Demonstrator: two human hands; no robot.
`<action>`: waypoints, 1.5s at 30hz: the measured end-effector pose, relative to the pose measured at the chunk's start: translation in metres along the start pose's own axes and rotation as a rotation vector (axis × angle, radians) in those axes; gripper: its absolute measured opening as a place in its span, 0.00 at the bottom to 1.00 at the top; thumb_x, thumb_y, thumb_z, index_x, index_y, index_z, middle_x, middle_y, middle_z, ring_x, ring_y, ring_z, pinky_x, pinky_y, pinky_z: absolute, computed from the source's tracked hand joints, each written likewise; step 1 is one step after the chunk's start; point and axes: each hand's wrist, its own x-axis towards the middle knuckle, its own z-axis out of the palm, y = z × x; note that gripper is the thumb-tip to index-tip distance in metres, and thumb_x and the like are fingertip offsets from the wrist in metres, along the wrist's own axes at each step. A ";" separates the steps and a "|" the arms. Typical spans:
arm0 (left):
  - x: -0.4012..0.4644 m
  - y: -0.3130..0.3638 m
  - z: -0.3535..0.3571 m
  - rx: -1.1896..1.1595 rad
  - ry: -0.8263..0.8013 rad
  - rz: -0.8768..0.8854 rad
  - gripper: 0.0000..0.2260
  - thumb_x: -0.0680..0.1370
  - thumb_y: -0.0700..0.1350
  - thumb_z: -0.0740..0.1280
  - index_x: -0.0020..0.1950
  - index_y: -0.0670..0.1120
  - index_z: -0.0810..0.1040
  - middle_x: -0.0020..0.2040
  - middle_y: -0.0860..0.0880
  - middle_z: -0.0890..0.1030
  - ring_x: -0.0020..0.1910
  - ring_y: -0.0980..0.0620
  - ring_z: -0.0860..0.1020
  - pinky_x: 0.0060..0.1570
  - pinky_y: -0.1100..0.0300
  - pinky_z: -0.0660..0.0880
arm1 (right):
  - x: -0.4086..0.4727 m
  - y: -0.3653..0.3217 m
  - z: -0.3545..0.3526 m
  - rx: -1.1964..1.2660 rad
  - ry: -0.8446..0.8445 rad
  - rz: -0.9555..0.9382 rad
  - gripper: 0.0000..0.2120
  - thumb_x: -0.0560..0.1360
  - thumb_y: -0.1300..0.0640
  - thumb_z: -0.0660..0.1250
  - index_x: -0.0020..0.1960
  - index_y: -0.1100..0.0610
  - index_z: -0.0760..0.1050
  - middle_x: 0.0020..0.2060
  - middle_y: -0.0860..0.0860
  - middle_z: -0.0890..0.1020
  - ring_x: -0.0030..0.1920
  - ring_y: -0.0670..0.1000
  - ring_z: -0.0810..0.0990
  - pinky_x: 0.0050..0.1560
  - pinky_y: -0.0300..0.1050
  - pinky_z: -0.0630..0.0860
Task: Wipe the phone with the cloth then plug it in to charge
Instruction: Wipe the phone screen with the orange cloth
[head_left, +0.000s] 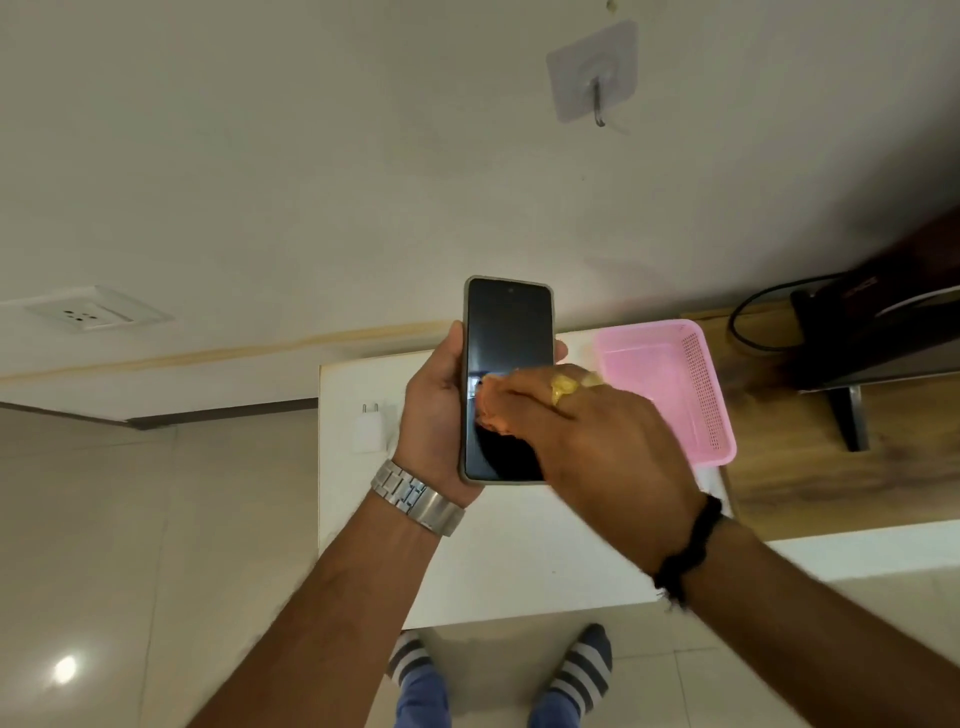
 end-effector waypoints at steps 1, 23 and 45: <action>-0.001 -0.003 -0.002 -0.003 0.003 -0.008 0.29 0.82 0.63 0.56 0.69 0.42 0.77 0.56 0.40 0.83 0.52 0.42 0.82 0.61 0.46 0.77 | 0.000 0.010 -0.002 -0.020 0.018 0.026 0.15 0.76 0.59 0.72 0.62 0.55 0.81 0.56 0.54 0.84 0.51 0.58 0.84 0.44 0.53 0.84; -0.002 -0.007 -0.006 -0.011 0.062 0.000 0.30 0.83 0.63 0.52 0.72 0.41 0.74 0.59 0.40 0.82 0.53 0.42 0.81 0.54 0.48 0.81 | -0.012 -0.014 0.013 0.030 0.060 0.134 0.12 0.78 0.57 0.67 0.60 0.55 0.80 0.51 0.53 0.84 0.47 0.56 0.83 0.43 0.52 0.84; 0.012 -0.013 -0.005 0.041 0.082 0.034 0.32 0.82 0.63 0.55 0.74 0.40 0.73 0.66 0.36 0.76 0.54 0.40 0.79 0.55 0.46 0.77 | -0.037 -0.020 0.029 0.206 0.161 0.006 0.26 0.72 0.61 0.76 0.65 0.47 0.70 0.49 0.51 0.85 0.43 0.49 0.84 0.49 0.39 0.82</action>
